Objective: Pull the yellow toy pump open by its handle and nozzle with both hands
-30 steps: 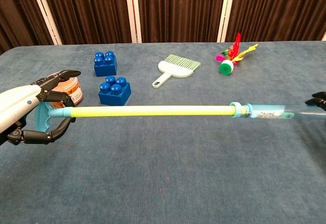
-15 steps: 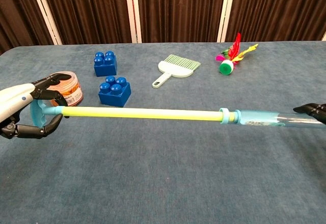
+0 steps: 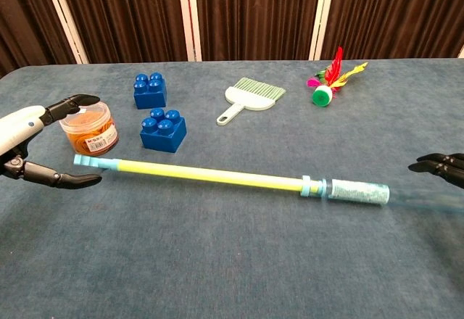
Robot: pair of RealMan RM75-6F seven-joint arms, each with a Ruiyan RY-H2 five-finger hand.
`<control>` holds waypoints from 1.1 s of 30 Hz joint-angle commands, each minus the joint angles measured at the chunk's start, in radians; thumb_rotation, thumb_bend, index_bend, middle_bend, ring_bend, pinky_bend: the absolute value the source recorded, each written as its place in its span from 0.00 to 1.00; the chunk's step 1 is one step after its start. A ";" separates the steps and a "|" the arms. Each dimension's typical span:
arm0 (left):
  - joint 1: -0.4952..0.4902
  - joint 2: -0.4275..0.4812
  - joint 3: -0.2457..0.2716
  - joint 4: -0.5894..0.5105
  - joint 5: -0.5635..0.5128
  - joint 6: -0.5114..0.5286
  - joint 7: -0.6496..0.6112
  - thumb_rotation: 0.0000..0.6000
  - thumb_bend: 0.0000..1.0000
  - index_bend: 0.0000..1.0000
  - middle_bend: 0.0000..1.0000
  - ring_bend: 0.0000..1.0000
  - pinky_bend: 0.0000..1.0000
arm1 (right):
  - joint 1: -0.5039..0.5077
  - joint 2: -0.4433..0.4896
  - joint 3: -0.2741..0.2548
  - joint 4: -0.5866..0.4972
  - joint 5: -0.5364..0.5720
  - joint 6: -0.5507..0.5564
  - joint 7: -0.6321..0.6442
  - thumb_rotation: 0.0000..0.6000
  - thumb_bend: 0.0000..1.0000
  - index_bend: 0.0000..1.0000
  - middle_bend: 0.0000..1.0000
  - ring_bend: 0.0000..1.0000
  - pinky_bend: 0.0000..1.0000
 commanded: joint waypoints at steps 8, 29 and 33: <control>0.008 0.022 0.010 -0.025 0.036 0.044 0.000 1.00 0.00 0.00 0.00 0.00 0.00 | -0.017 0.013 0.017 -0.010 -0.027 0.057 -0.015 1.00 0.00 0.00 0.00 0.00 0.00; 0.241 0.532 0.129 -0.442 -0.090 0.233 0.374 1.00 0.00 0.00 0.00 0.00 0.00 | -0.177 0.163 0.088 0.002 0.031 0.295 0.115 1.00 0.00 0.00 0.00 0.00 0.00; 0.261 0.529 0.130 -0.395 -0.027 0.274 0.320 1.00 0.00 0.00 0.00 0.00 0.00 | -0.194 0.199 0.078 -0.057 0.021 0.306 0.111 1.00 0.00 0.00 0.00 0.00 0.00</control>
